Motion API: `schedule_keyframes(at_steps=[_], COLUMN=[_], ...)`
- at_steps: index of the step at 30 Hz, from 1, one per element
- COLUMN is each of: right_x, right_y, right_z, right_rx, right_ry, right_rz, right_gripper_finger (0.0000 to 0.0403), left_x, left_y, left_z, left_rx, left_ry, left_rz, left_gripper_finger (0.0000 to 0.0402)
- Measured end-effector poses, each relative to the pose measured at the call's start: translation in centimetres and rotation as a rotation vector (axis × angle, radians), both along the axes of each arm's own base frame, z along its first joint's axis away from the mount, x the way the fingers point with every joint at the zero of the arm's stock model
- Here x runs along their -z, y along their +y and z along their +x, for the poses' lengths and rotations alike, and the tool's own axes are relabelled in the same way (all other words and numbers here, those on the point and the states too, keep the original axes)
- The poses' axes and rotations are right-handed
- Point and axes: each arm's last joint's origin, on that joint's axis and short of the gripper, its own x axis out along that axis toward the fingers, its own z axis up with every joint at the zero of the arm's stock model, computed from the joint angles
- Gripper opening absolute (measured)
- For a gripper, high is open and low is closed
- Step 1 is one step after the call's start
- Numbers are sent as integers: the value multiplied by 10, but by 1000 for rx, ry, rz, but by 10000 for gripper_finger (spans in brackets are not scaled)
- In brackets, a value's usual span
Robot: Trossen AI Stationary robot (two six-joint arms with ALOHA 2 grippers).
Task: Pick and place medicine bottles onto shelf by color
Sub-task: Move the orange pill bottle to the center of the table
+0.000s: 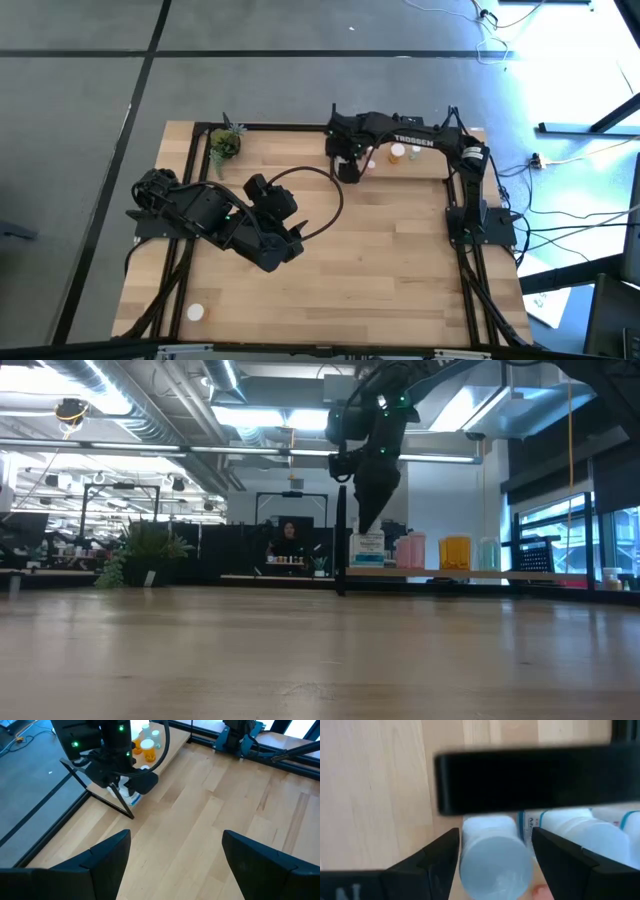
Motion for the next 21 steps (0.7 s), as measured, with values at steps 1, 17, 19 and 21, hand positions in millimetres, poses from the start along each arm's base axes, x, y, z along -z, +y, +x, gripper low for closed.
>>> schedule_keyframes(at_steps=[1, 17, 19, 21], right_x=[-2, -26, -31, -38], right_y=[0, 0, 0, 1], right_z=[1, 0, -1, -1], right_rx=[5, 17, 17, 20], right_ry=[-6, -2, 4, 8], right_rz=[-1, 2, 4, 7], right_gripper_finger=[252, 252, 252, 252], left_x=[0, 0, 0, 0], left_y=[0, 0, 0, 0], left_z=[0, 0, 0, 0], left_rx=[0, 0, 0, 0], left_ry=[0, 0, 0, 0], left_rz=[0, 0, 0, 0], left_gripper_finger=[309, 309, 309, 309])
